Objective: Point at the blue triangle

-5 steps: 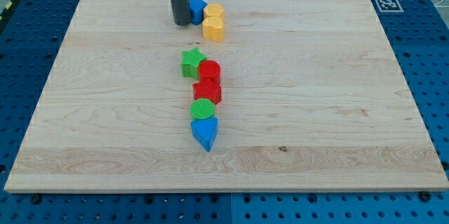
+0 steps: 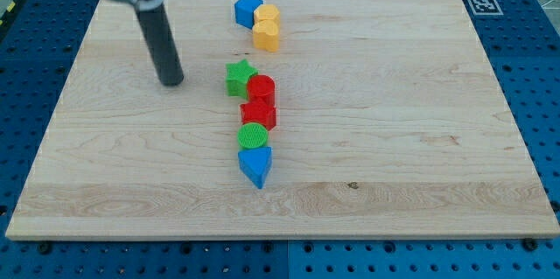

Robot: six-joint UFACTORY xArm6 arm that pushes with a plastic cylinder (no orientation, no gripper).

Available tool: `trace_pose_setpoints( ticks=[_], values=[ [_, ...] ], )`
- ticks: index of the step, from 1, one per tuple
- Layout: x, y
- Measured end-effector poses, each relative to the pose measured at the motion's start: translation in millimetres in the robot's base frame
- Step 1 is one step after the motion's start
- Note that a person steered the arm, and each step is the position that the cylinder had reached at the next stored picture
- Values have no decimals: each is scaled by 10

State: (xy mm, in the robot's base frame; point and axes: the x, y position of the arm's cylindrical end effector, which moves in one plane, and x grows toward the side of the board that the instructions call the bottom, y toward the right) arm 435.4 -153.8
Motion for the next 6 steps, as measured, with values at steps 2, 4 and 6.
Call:
trace_pose_setpoints(
  ticks=[2, 4, 6],
  values=[
    [1224, 0],
    [1825, 512],
    [1653, 1046]
  ],
)
